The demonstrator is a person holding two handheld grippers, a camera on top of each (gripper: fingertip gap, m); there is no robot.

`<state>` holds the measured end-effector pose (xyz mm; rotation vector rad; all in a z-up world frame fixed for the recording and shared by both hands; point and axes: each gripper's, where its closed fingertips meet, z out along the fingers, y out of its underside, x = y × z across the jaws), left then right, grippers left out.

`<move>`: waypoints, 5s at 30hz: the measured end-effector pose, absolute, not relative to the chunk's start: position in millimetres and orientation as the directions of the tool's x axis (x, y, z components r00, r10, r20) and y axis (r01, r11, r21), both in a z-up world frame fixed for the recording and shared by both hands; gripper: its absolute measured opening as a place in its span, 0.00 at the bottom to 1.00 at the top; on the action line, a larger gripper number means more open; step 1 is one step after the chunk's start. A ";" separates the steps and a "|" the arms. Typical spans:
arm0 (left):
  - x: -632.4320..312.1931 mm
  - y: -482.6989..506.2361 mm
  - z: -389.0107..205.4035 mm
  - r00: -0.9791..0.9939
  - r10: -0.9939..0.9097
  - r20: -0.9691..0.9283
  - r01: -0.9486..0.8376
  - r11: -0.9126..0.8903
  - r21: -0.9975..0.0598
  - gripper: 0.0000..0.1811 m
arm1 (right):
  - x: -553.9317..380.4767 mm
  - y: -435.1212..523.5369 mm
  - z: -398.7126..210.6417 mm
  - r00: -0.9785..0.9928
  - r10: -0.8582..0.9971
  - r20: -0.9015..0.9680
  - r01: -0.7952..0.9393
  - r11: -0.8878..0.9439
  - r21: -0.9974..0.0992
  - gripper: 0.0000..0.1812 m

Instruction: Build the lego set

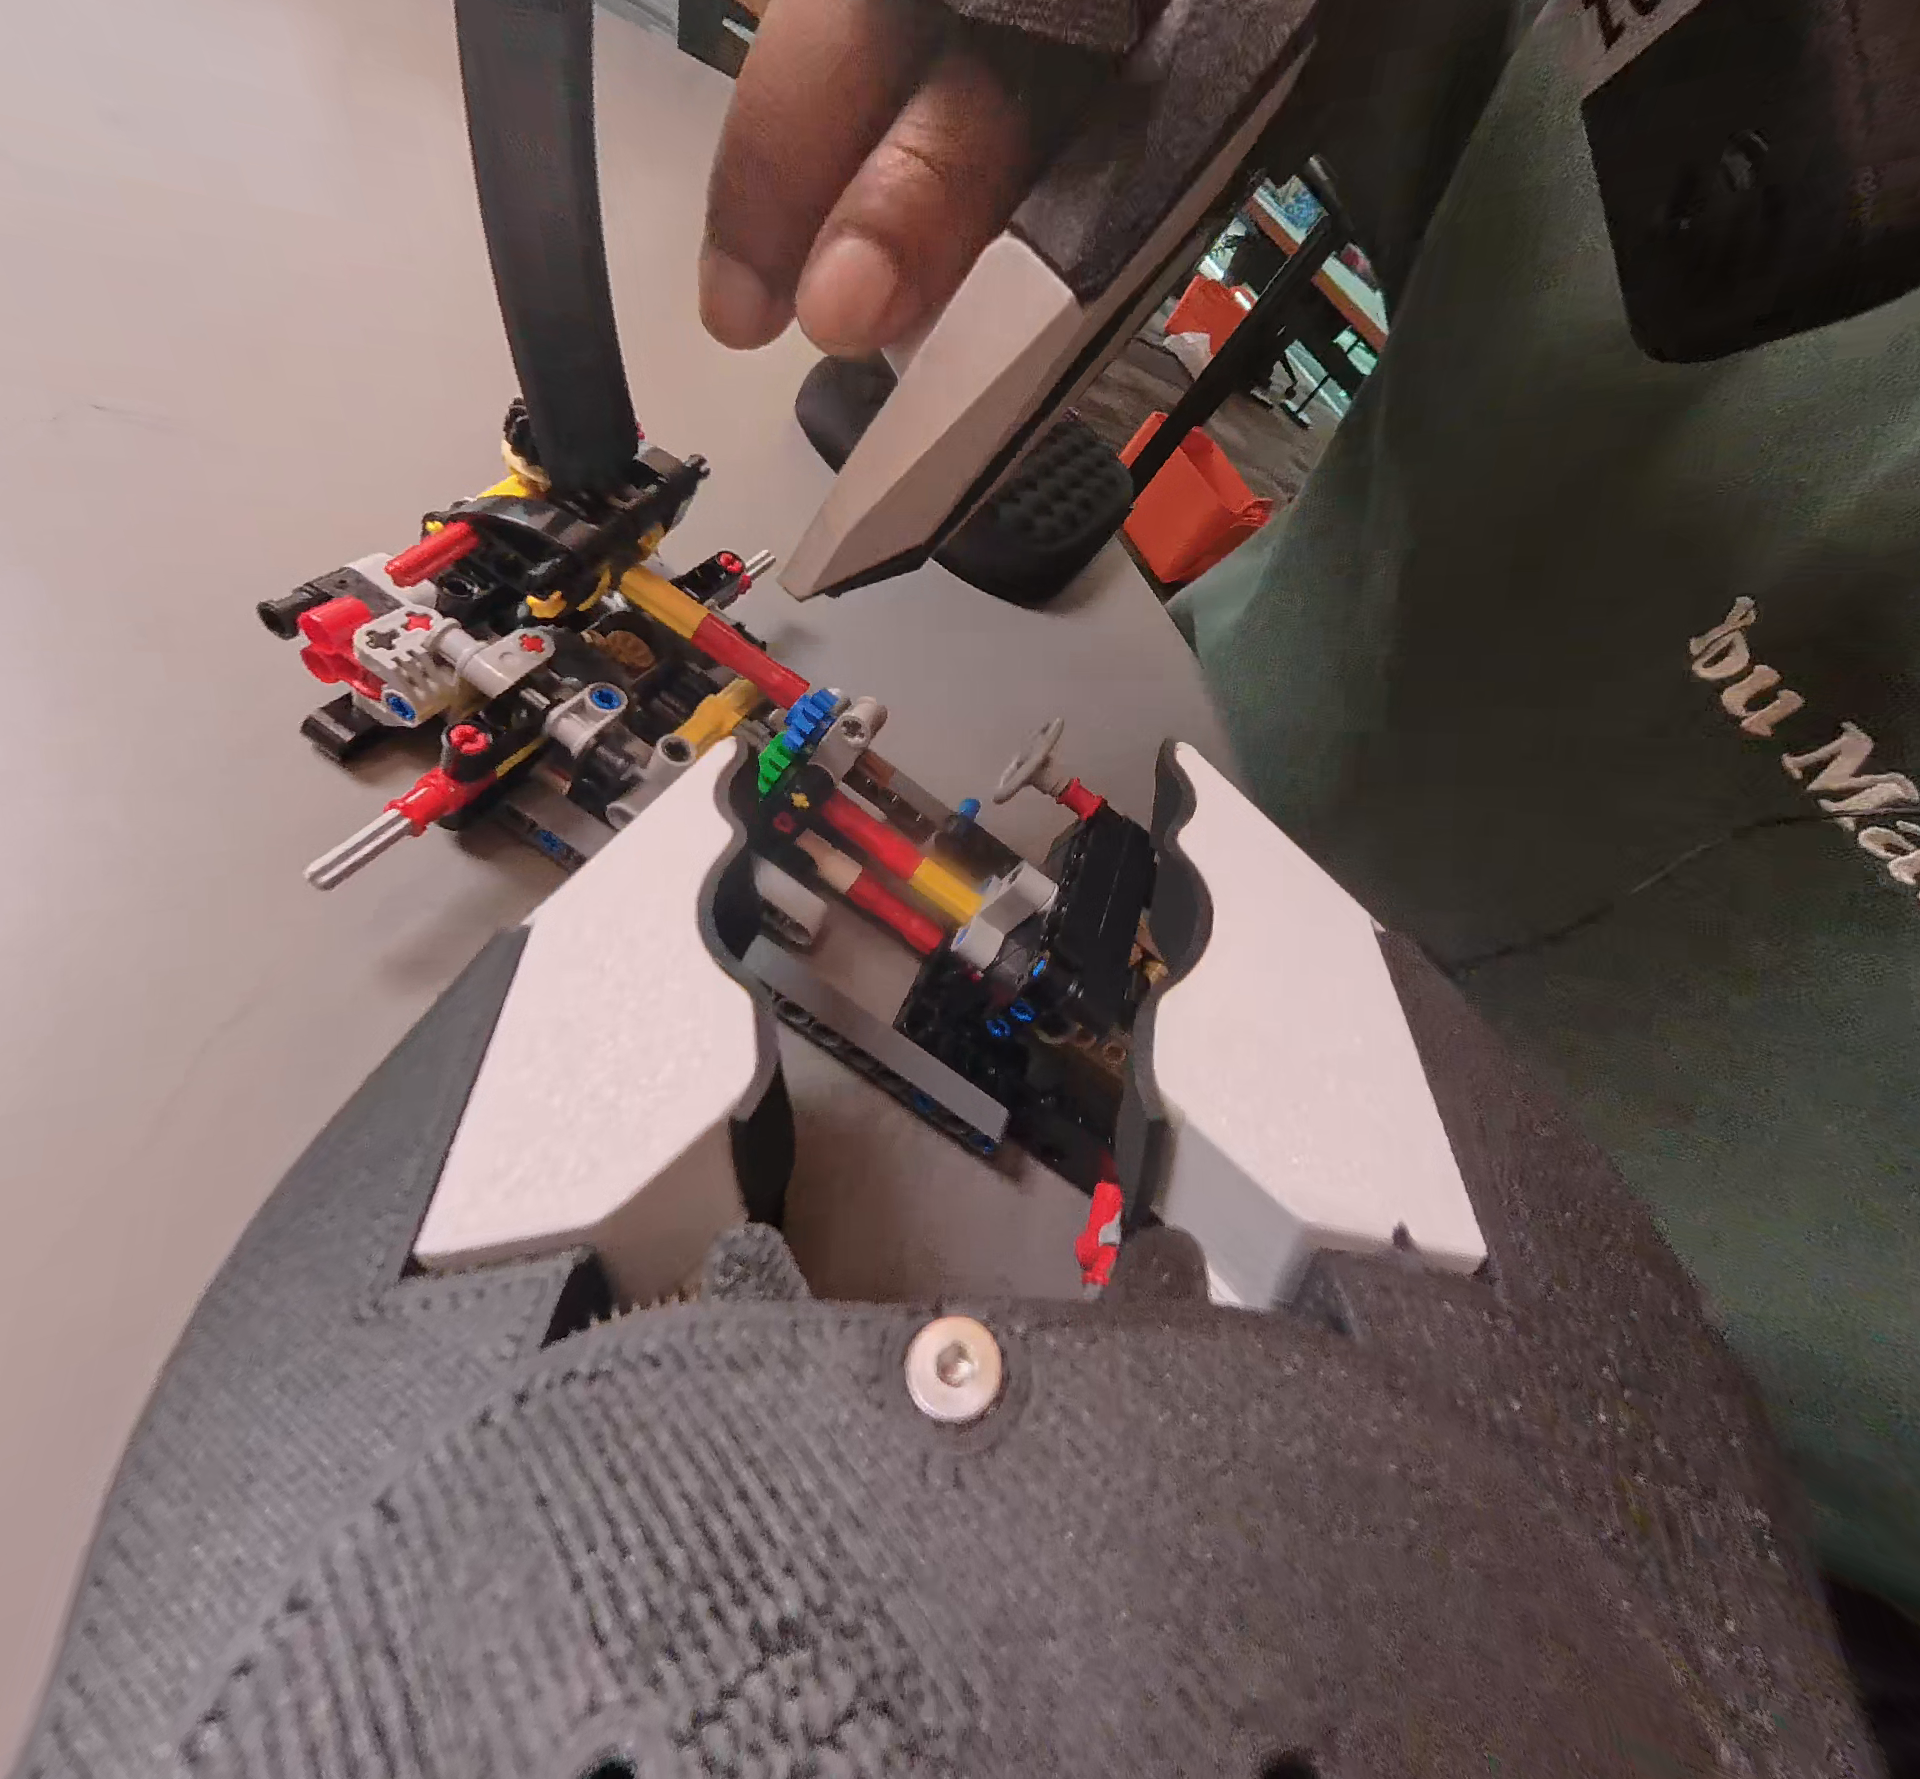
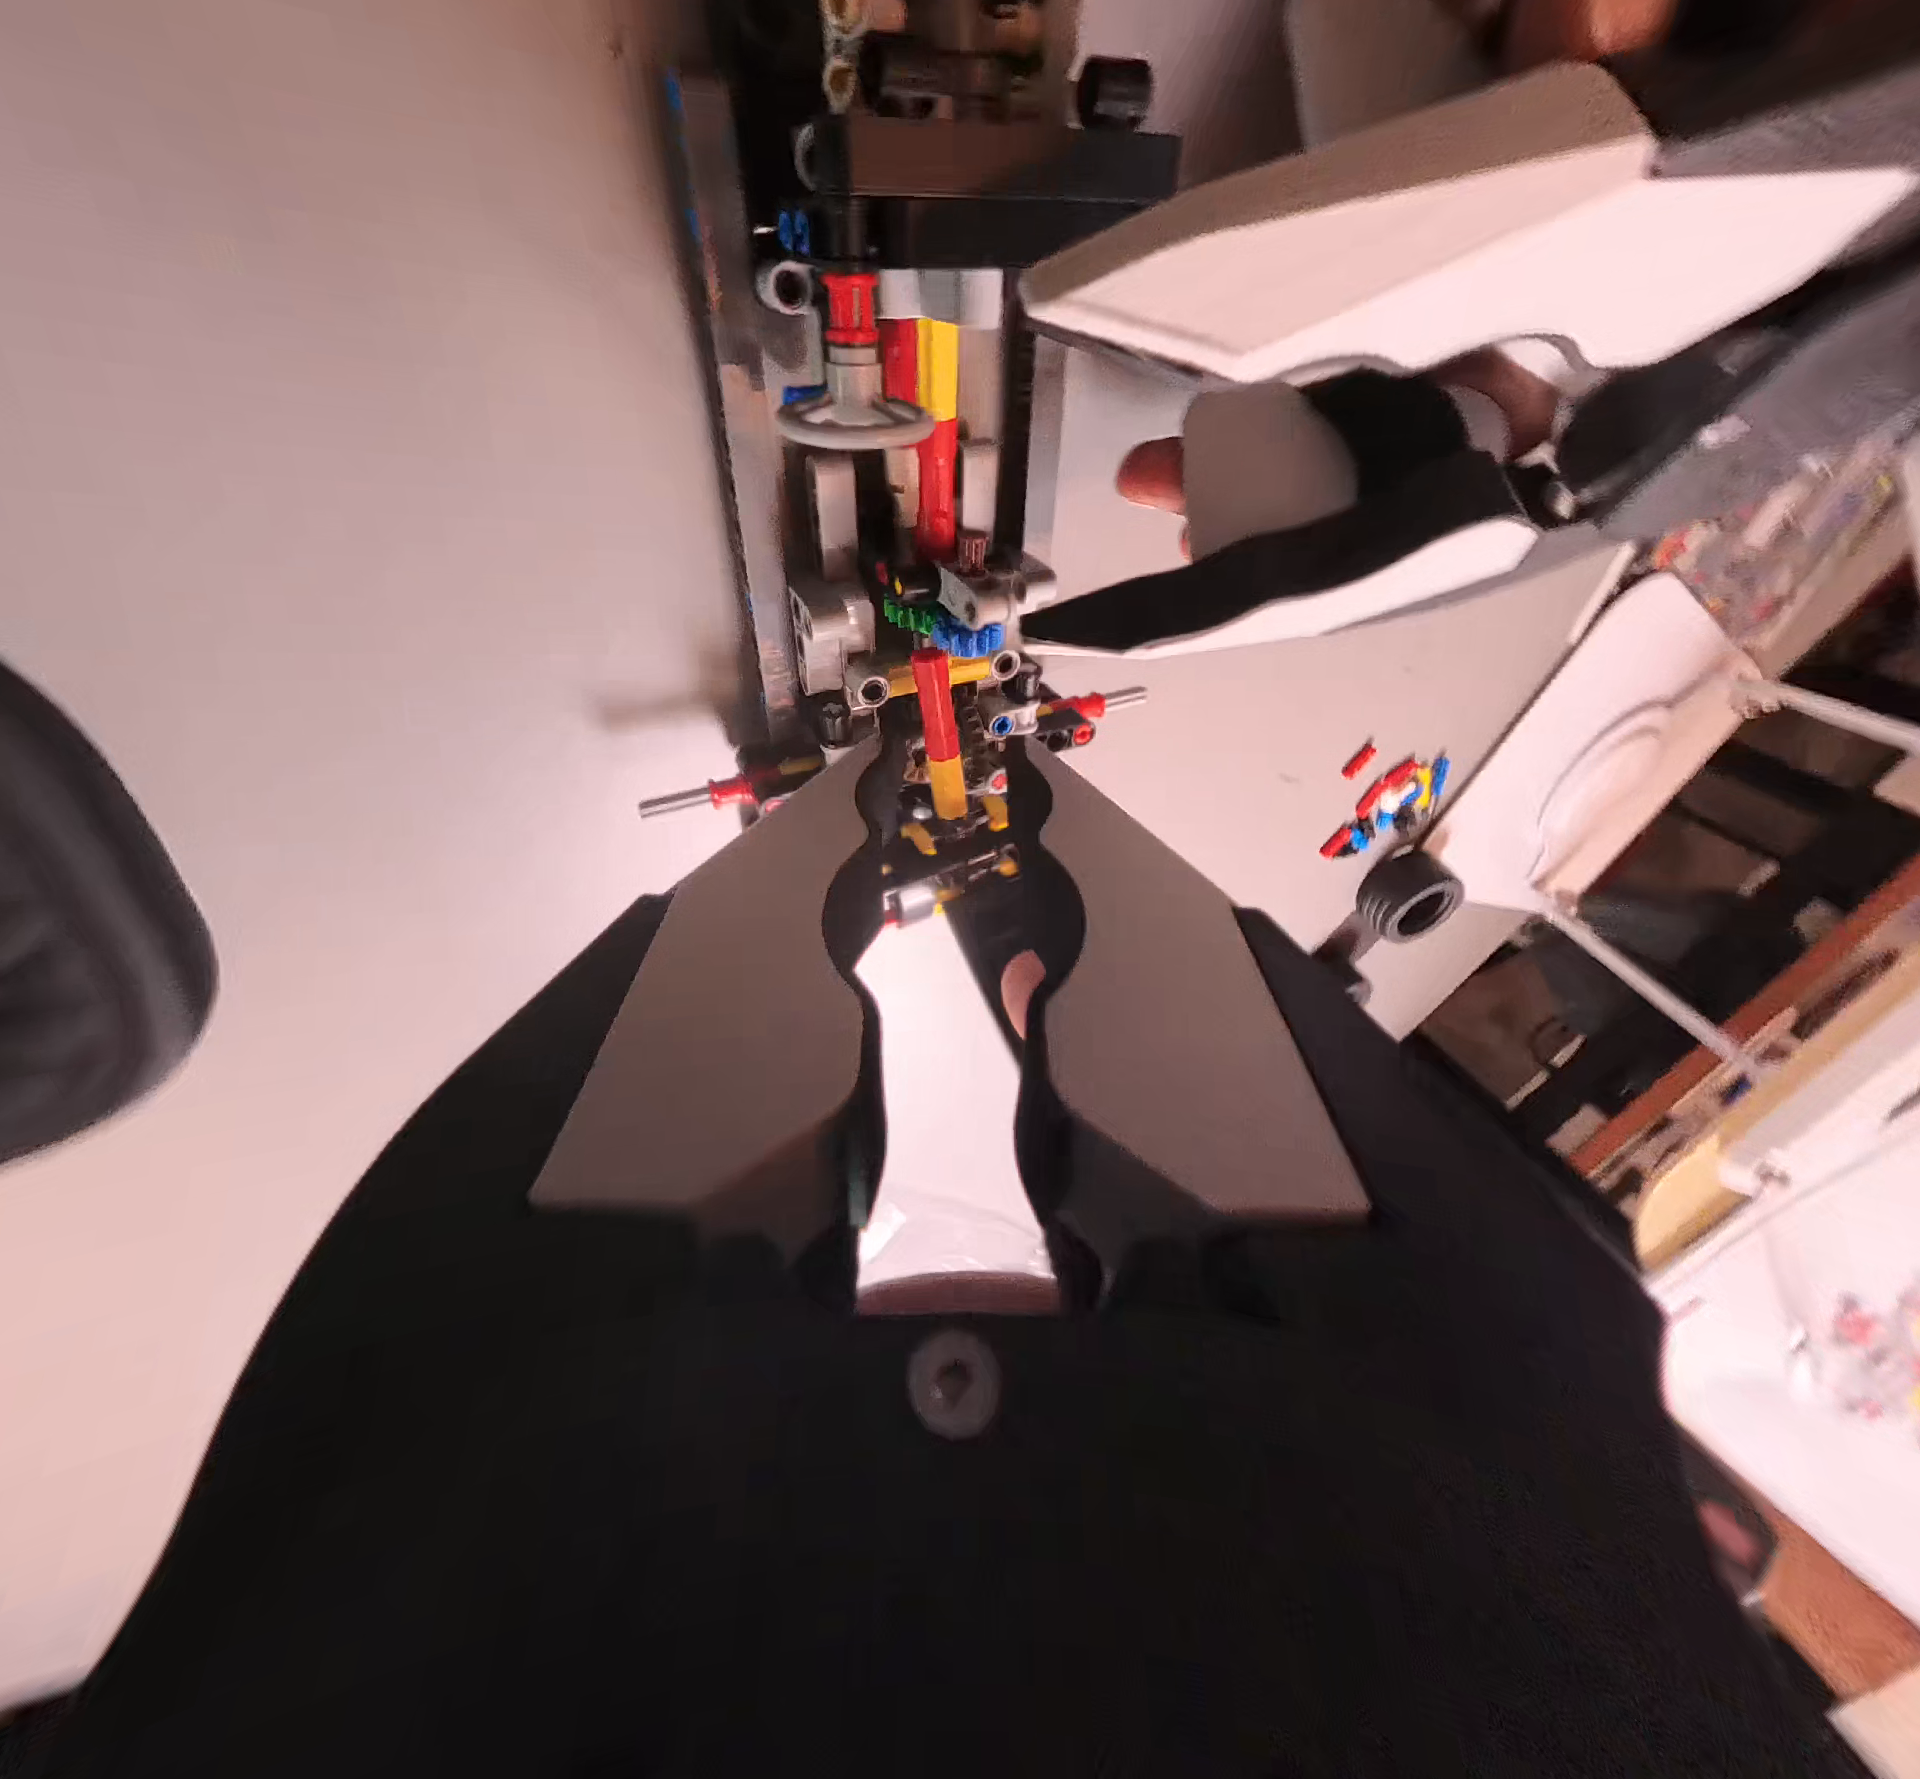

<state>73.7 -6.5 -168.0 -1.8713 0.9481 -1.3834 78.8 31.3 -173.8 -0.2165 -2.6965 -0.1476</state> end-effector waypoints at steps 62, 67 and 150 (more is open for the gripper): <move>69.0 19.5 -187.0 0.420 -0.907 0.029 -0.388 -0.209 -0.898 0.23 | 53.5 28.8 -182.2 -0.624 0.155 0.766 0.388 0.912 0.132 0.03; 72.1 20.7 -188.4 0.418 -0.908 0.011 -0.402 -0.196 -0.895 0.21 | 52.7 27.5 -181.8 -0.626 0.156 0.764 0.381 0.916 0.126 0.03; 62.3 11.2 -181.6 0.356 -0.935 -0.008 -0.490 -0.179 -0.853 0.11 | 61.5 21.5 -186.6 -0.703 0.188 0.686 0.324 0.943 0.073 0.03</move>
